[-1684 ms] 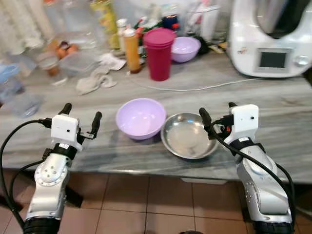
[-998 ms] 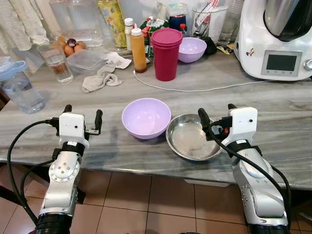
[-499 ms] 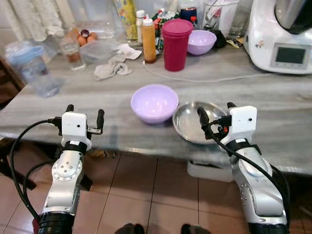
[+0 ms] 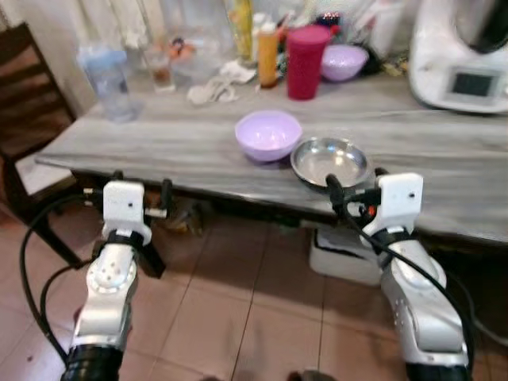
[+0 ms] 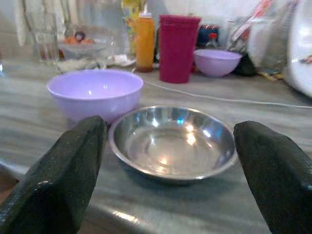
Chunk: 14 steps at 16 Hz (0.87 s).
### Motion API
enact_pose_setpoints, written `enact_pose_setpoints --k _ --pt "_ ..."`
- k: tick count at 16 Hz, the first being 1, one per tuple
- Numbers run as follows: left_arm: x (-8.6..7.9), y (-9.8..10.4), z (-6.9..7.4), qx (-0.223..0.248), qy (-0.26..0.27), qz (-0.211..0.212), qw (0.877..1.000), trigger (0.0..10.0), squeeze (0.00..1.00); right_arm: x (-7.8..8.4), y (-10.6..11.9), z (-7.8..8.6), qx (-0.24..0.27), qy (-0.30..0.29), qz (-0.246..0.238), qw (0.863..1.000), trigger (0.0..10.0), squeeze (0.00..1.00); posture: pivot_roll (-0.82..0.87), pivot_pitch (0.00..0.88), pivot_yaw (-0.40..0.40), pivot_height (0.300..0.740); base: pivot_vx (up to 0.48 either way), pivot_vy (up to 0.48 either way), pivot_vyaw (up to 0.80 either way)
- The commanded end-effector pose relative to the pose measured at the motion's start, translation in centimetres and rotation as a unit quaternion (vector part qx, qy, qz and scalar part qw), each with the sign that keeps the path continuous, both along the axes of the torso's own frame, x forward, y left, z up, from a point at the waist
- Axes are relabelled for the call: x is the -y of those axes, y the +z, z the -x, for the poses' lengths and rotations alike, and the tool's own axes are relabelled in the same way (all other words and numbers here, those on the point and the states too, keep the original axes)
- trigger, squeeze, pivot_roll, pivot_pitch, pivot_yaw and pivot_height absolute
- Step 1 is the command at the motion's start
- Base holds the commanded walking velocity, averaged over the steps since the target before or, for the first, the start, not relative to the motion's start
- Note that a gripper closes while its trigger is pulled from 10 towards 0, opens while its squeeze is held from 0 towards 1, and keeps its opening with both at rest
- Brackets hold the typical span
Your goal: Setting the table
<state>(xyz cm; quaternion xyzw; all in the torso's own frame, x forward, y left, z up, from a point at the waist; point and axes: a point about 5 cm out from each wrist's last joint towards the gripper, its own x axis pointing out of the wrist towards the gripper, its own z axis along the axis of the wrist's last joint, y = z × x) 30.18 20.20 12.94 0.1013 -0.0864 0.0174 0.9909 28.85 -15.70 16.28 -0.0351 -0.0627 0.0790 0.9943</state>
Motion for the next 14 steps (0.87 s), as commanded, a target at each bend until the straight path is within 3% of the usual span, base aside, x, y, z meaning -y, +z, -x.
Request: enact_pose_setpoints --k 1,4,7,10,14 --pt "-0.2 0.0 0.1 -0.001 0.005 -0.002 1.000 10.0 0.00 -0.1 0.2 0.0 0.003 0.001 -0.002 1.000 10.0 0.00 -0.24 0.063 0.082 0.740 -0.307 0.000 0.00" --pt "-0.2 0.0 0.1 -0.001 0.005 -0.002 1.000 10.0 0.00 -0.1 0.2 0.0 0.003 0.001 -0.002 1.000 10.0 0.00 -0.24 0.063 0.082 0.740 -0.307 0.000 0.00" --pt "1.5 -0.4 -0.1 -0.007 -0.023 0.002 1.000 10.0 0.00 -0.1 0.3 -0.6 0.006 -0.007 -0.006 1.000 10.0 0.00 -0.24 0.054 0.083 0.740 -0.306 0.000 -0.52" --pt "1.8 -0.4 -0.2 -0.006 -0.031 0.004 0.999 10.0 0.00 0.0 0.3 -0.6 0.004 -0.009 -0.006 1.000 10.0 0.00 -0.25 0.058 0.085 0.740 -0.286 0.000 -0.49" --pt "3.8 -0.2 0.2 0.005 -0.092 0.030 0.995 10.0 0.00 -0.1 0.0 -0.4 0.002 -0.013 -0.010 1.000 10.0 0.00 -0.24 0.067 0.088 0.740 0.000 0.000 0.00"
